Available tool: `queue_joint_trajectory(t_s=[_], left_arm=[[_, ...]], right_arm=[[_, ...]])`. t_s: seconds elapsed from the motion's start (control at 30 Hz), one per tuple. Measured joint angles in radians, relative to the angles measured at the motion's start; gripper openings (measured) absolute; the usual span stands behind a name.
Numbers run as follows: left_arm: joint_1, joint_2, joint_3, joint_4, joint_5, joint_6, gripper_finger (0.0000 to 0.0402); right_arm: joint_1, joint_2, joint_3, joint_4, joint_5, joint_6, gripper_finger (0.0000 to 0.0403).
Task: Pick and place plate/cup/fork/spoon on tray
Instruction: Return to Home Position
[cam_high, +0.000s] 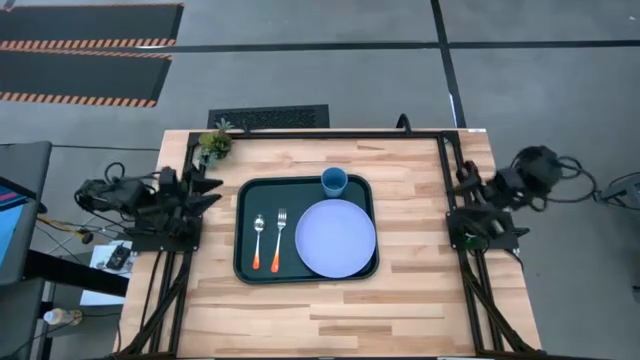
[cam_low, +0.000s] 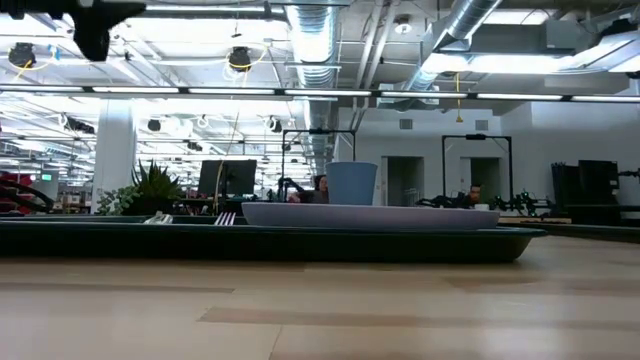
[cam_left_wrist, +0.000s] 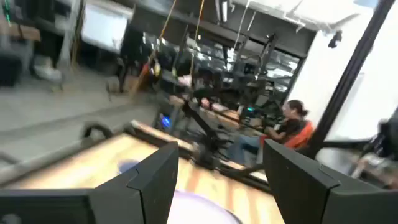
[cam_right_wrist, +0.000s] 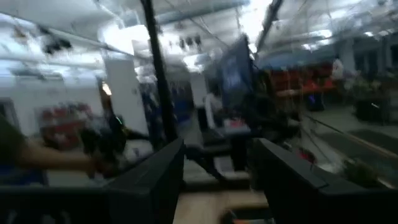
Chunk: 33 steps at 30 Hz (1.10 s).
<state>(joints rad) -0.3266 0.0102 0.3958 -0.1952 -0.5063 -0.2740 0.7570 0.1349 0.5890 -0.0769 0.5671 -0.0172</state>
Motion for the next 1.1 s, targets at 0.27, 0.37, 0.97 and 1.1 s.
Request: queue_joint_trajectory(t_s=[0.27, 0.37, 0.97, 1.1], left_arm=[[-0.002, 0.021, -0.220, 0.321, 0.264, 0.022, 0.0220], [-0.002, 0.015, -0.330, 0.457, 0.251, 0.048, 0.0220], [-0.001, -0.009, -0.291, 0.268, 0.215, 0.077, 0.0220], [-0.001, -0.008, -0.375, 0.307, 0.219, 0.015, 0.0220]], right_arm=[[-0.099, -0.043, -0.350, 0.383, -0.025, 0.160, 0.0224], [-0.173, -0.045, -0.509, 0.620, -0.070, 0.216, 0.0224], [-0.640, -0.131, -0.580, 0.189, -0.257, 0.346, 0.0224], [-0.665, -0.108, -0.580, 0.150, -0.297, 0.379, 0.0224]])
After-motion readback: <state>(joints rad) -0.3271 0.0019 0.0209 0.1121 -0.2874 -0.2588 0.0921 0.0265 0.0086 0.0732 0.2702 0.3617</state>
